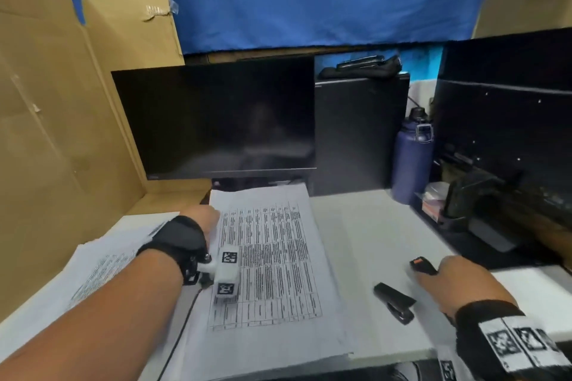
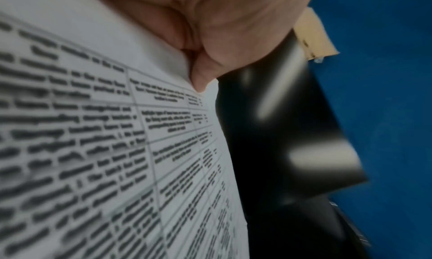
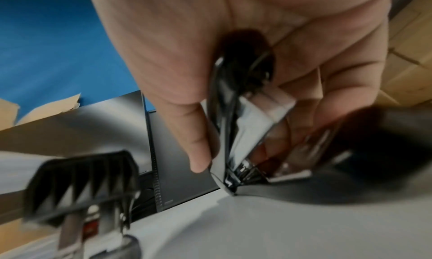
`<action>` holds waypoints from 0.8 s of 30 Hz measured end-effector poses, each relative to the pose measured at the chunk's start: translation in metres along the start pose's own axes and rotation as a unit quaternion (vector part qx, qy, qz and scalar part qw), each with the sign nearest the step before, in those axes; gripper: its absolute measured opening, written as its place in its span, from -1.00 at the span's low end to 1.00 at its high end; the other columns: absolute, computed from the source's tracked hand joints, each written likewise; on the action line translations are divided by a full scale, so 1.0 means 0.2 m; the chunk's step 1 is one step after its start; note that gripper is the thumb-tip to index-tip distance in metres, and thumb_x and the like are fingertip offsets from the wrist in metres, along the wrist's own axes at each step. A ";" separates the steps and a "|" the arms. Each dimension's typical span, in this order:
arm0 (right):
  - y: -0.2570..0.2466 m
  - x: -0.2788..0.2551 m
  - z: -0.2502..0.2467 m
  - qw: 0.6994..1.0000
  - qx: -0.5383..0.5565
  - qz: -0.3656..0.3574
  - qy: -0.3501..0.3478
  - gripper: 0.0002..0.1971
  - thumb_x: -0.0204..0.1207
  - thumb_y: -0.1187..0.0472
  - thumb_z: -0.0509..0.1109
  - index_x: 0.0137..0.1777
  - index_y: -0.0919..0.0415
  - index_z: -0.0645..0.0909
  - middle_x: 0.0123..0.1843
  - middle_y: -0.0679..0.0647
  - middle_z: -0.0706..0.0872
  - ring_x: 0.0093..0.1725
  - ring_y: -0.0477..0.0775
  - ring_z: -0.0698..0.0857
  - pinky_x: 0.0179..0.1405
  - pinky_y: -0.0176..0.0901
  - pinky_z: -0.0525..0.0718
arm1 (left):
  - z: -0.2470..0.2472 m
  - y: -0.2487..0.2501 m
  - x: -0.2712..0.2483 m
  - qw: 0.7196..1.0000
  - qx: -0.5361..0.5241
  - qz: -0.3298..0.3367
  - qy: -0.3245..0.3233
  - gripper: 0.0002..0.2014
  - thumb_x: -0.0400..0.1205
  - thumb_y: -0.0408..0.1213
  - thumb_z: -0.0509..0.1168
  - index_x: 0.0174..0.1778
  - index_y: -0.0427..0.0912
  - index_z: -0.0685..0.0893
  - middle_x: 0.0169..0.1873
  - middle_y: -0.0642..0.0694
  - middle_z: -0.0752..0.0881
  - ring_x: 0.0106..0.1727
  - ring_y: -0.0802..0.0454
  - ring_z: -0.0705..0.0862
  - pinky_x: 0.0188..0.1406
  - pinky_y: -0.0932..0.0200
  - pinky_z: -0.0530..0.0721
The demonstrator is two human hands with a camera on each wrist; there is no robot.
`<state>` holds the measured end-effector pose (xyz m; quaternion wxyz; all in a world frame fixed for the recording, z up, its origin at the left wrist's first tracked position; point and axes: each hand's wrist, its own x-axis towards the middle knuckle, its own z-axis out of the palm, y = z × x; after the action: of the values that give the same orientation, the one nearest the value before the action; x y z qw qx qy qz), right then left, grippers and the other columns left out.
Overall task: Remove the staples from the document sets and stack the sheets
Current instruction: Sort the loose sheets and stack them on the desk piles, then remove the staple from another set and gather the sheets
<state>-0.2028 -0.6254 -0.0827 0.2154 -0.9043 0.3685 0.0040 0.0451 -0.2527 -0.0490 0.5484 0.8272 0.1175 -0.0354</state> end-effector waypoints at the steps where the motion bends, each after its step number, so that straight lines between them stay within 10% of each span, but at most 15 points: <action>1: -0.01 -0.01 0.00 1.000 -0.003 -0.002 0.005 -0.38 0.54 -0.38 0.10 0.09 0.17 0.65 -0.02 0.12 0.74 -0.01 0.20 0.71 0.08 0.03 0.66 | 0.02 0.00 0.01 0.999 0.035 -0.021 -0.007 -0.57 0.78 -0.23 0.28 0.55 -0.33 0.59 0.50 -0.32 0.65 0.49 -0.28 0.66 -0.04 0.16 0.82; 4: -0.02 -0.02 0.01 1.000 0.013 -0.001 0.014 -0.40 0.55 -0.38 0.09 -0.06 0.16 0.66 -0.15 0.07 0.72 -0.10 0.15 0.70 -0.01 0.00 0.63 | 0.10 0.00 -0.01 0.954 0.298 0.005 -0.038 -0.59 0.77 -0.27 0.26 0.53 -0.33 0.60 0.45 -0.29 0.69 0.46 -0.21 0.68 0.38 0.04 0.70; 6: -0.02 -0.01 0.01 1.000 0.013 0.002 0.016 -0.40 0.57 -0.38 0.08 -0.08 0.16 0.65 -0.19 0.06 0.70 -0.12 0.14 0.70 -0.02 0.00 0.61 | 0.10 0.00 -0.02 0.966 0.256 0.006 -0.027 -0.59 0.86 -0.28 0.09 0.60 -0.37 0.49 0.56 -0.34 0.58 0.55 -0.26 0.60 0.52 -0.02 0.57; 9: 0.00 0.00 0.01 1.000 -0.009 -0.002 0.029 -0.35 0.48 -0.44 0.06 0.03 0.12 0.64 -0.07 0.07 0.71 -0.04 0.16 0.69 0.09 0.08 0.65 | 0.06 -0.01 -0.01 0.979 0.204 -0.005 0.000 -0.62 0.82 -0.10 0.22 0.30 -0.38 0.66 0.30 -0.36 0.75 0.25 -0.32 0.77 0.28 -0.05 0.73; 13: -0.04 0.03 -0.05 0.997 -0.035 -0.019 0.073 -0.18 0.22 -0.66 0.06 0.29 -0.13 0.56 0.30 0.02 0.69 0.27 0.20 0.66 0.27 0.25 0.61 | -0.30 -0.07 0.01 0.915 0.402 0.003 0.016 -0.64 0.70 0.06 0.33 -0.06 -0.22 0.74 0.06 -0.23 0.84 -0.02 -0.20 0.79 -0.01 0.03 0.71; 18: -0.24 -0.10 -0.08 0.983 0.090 -0.155 0.034 -0.60 0.38 -0.26 0.51 0.05 -0.01 0.63 -0.09 -0.03 0.77 -0.01 0.16 0.74 0.25 0.13 0.64 | -0.81 -0.26 -0.08 0.814 0.571 -0.086 0.066 -0.64 0.68 -0.06 0.37 0.34 -0.15 0.71 0.13 -0.11 0.79 0.10 -0.04 0.76 0.31 0.16 0.69; 24: -0.31 -0.15 0.05 0.968 -0.091 -0.220 -0.077 -0.36 0.23 -0.60 0.31 0.25 -0.34 0.45 0.23 -0.18 0.51 0.24 -0.03 0.60 0.31 -0.12 0.54 | -1.00 -0.46 -0.15 0.815 0.557 -0.157 0.025 -0.44 0.51 0.11 0.56 0.34 -0.13 0.77 0.25 -0.09 0.82 0.23 -0.04 0.78 0.23 0.16 0.71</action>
<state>-0.1829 -0.5626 -0.0626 0.1556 -0.9758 0.1411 0.0600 -0.0200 -0.0400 -0.0473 -0.0223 0.9623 0.2196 -0.1592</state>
